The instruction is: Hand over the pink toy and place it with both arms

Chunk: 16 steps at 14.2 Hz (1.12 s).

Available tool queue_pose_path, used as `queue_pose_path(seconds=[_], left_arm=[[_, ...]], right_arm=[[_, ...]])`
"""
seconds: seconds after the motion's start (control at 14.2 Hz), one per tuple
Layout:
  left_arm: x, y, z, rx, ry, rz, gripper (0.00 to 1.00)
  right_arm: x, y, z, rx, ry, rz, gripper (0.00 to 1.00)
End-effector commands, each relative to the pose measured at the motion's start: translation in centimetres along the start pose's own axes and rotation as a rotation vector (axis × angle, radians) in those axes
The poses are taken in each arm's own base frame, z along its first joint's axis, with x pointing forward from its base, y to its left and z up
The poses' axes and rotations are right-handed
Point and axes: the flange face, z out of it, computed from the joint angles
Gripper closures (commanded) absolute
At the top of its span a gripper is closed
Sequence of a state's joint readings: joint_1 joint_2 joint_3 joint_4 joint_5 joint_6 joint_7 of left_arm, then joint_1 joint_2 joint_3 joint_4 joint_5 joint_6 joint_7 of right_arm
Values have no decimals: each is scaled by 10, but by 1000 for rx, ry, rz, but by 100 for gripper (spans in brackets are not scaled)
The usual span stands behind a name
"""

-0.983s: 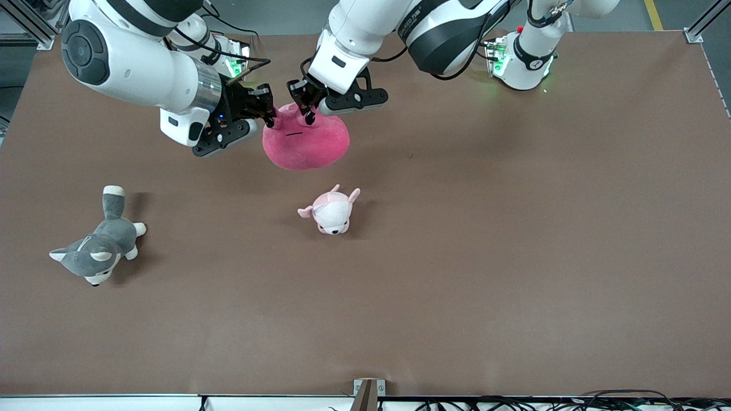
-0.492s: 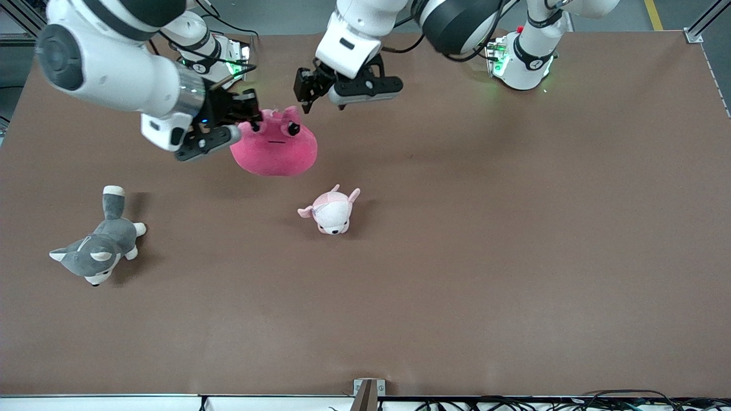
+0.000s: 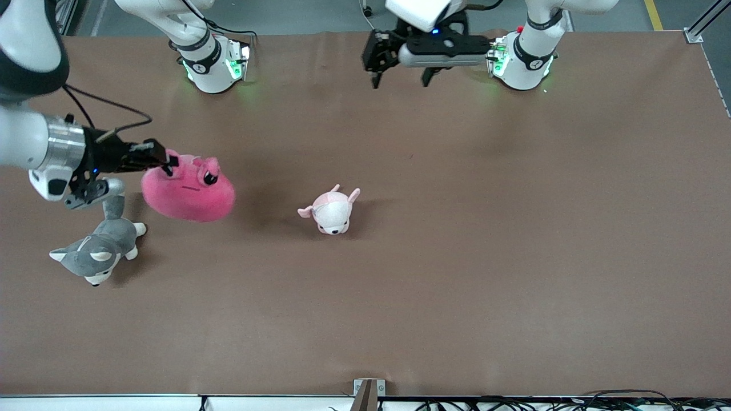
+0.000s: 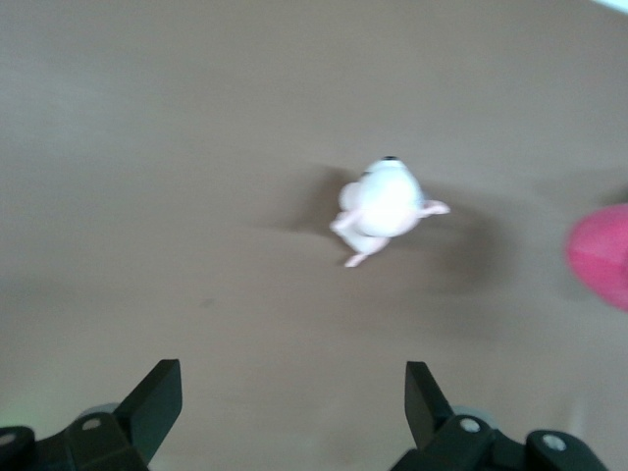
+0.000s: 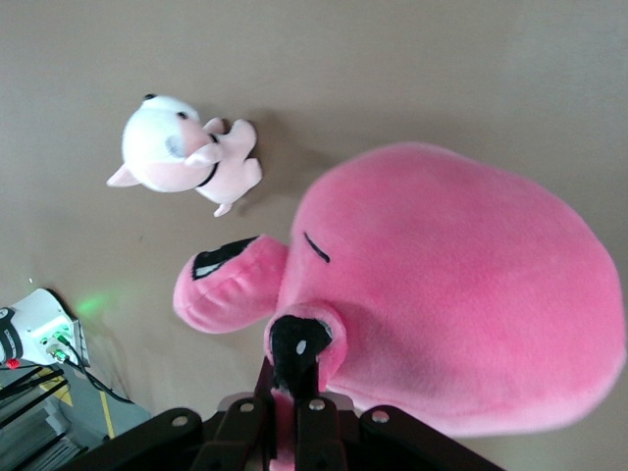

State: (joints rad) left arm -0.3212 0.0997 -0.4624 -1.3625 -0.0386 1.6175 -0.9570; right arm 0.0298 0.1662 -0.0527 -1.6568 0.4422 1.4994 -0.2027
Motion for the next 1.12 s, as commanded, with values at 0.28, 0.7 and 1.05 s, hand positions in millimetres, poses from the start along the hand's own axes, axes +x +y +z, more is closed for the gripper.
queue_pose_path(seconds=[0.28,0.7,1.05], left_arm=[[103,-141,-23,125,-40,100,0],[138,-257,-39,177,-72,179,0],[153,-303,-41,178,-85,195,0]], right_arm=[[46,54,32,33,-57,-50,99],[53,58,40,30,-67,-46,99],[55,54,30,27,-46,-56,99]])
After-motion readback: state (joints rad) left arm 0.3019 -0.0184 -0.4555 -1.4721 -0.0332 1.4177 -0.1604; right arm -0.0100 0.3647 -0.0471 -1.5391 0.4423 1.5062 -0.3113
